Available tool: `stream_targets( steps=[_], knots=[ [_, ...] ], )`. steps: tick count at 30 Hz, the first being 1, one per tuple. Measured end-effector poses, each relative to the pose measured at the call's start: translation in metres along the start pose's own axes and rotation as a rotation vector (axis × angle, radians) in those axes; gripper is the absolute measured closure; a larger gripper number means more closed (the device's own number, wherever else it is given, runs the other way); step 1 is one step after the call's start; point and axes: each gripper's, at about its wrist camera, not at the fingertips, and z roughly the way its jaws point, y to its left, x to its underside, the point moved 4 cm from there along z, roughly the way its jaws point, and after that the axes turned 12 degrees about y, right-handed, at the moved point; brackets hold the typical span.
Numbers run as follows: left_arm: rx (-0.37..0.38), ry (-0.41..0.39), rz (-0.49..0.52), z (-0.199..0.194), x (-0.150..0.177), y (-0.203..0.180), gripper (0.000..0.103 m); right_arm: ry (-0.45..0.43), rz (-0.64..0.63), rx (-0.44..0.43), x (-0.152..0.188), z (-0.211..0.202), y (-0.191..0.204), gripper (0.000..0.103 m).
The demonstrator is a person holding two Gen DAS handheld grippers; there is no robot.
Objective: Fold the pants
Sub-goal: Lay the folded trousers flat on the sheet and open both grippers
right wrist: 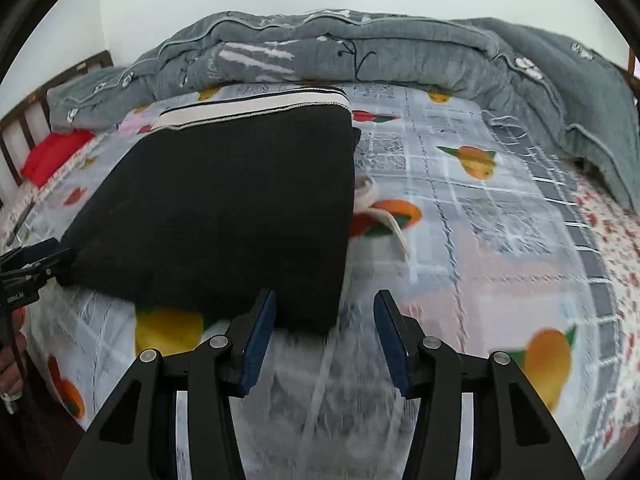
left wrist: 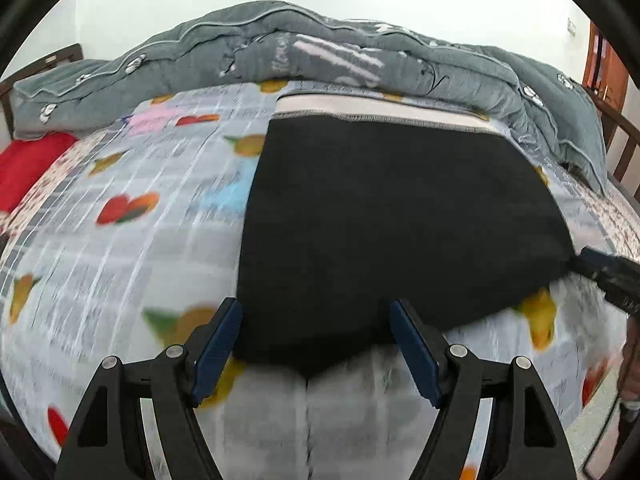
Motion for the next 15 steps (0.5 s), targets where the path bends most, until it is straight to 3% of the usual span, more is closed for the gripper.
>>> stream_targets(
  steps=[3,9,15],
  knots=[
    [-0.018,0.050,-0.010,-0.010,0.010,0.005,0.032,-0.016,0.030,-0.032,0.008,-0.022,0.001,0.055],
    [0.038,-0.077,-0.018,-0.087,0.015,-0.010,0.032,-0.117,0.044,0.005,0.011,-0.087,0.010,0.051],
    [-0.016,-0.150,0.007,-0.153,0.012,-0.033,0.030,-0.137,0.057,0.062,0.010,-0.138,0.021,0.047]
  ],
)
